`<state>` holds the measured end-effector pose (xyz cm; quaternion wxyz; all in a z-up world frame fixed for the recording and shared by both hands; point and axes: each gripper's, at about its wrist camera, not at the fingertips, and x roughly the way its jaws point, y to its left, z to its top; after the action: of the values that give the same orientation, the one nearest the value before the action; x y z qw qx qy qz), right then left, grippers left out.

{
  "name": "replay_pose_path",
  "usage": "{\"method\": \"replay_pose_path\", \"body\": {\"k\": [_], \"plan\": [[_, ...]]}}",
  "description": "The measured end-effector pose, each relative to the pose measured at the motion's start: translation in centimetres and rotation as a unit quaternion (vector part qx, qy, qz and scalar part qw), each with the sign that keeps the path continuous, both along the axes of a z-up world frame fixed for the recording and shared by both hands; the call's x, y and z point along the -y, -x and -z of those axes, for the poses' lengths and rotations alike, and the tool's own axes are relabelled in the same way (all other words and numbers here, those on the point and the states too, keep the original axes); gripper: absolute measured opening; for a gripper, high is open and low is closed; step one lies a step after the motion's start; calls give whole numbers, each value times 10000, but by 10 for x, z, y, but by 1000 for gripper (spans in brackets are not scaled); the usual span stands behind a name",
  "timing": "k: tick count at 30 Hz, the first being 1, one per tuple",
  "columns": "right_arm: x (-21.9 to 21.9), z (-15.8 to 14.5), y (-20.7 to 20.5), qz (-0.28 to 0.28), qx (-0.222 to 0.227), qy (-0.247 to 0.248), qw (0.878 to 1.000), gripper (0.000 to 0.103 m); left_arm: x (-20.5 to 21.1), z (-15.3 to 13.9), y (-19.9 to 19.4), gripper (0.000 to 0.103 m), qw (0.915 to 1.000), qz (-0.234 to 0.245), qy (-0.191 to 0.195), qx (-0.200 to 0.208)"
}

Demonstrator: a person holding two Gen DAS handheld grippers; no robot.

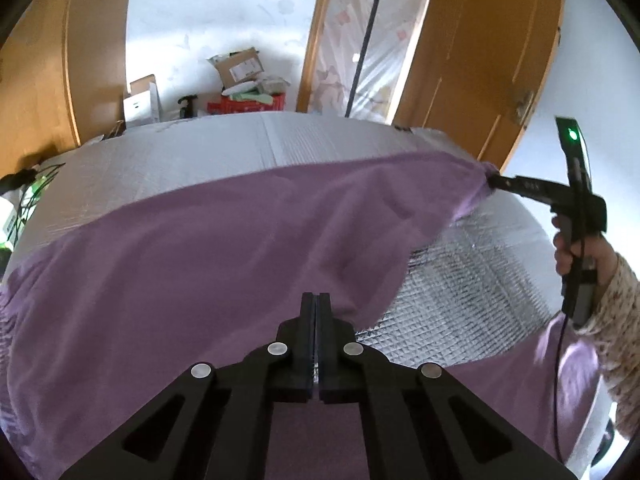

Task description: Fold clothes

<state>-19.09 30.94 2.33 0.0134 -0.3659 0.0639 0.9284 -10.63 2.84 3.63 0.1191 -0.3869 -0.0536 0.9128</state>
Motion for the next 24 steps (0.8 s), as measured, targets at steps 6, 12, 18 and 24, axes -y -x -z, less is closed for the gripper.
{"method": "replay_pose_path", "body": {"k": [6, 12, 18, 24], "plan": [[-4, -28, -34, 42, -345, 89, 9994, 8, -17, 5, -2, 7, 9989, 407, 131, 177], [-12, -22, -45, 272, -220, -90, 9993, 8, -53, 9, -8, 19, 9925, 1012, 669, 160], [-26, -5, -40, 481, 42, -12, 9988, 8, -76, 24, 2, 19, 9860, 1087, 1220, 329], [-30, 5, -39, 548, 139, 30, 9984, 8, -81, 20, 1, 19, 9848, 1069, 1297, 435]]}}
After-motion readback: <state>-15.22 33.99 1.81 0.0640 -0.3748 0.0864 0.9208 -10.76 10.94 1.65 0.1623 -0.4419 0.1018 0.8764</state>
